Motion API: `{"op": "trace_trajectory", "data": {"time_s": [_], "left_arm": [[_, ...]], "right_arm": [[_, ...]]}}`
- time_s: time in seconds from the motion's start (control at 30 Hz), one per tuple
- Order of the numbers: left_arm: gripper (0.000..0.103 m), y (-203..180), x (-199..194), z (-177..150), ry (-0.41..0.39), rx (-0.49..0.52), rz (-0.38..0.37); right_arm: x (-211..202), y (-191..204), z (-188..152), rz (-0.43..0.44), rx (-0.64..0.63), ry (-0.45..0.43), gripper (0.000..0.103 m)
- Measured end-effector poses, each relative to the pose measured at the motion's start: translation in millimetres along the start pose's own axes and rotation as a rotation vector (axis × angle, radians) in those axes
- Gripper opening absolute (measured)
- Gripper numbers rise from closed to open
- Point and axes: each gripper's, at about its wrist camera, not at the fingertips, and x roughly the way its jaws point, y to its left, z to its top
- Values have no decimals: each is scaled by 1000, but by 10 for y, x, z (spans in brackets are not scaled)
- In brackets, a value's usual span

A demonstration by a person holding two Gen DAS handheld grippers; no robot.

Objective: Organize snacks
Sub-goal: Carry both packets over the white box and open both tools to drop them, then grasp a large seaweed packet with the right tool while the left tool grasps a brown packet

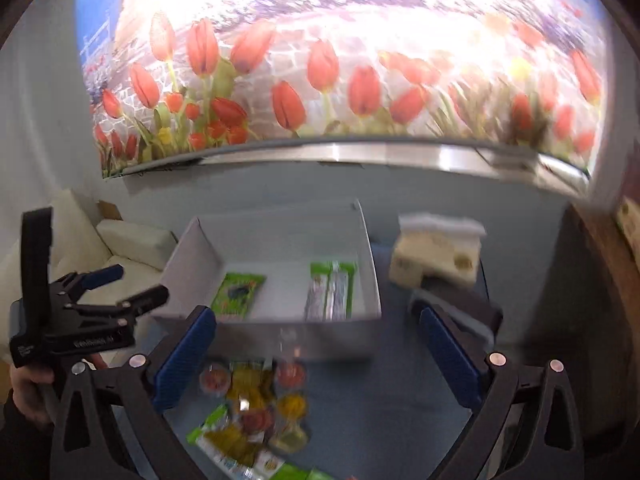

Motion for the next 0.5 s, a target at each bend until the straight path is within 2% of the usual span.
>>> {"op": "trace_trajectory", "data": {"time_s": [0.07,0.13,0.27,0.37,0.5], "left_arm": [[103,-45,-133,-181,-13,14,6],[103,-98,-283,-416,-18,34,-13],[103,-158,-437,-772,-15,66,-47],[103,-174,-473,-1046,20,93,-100],[103,-103,-435,-1332,95,75,-155]], "right_arm": [[3,-3,-313,-85,21,48,103],[-34,-26,-644,-136,88,70,103],[52,-22,-1267,-259,220,180,103],[136,31,-1557,-280,292,221,103],[278,188,-1761,-334,300,273,103]]}}
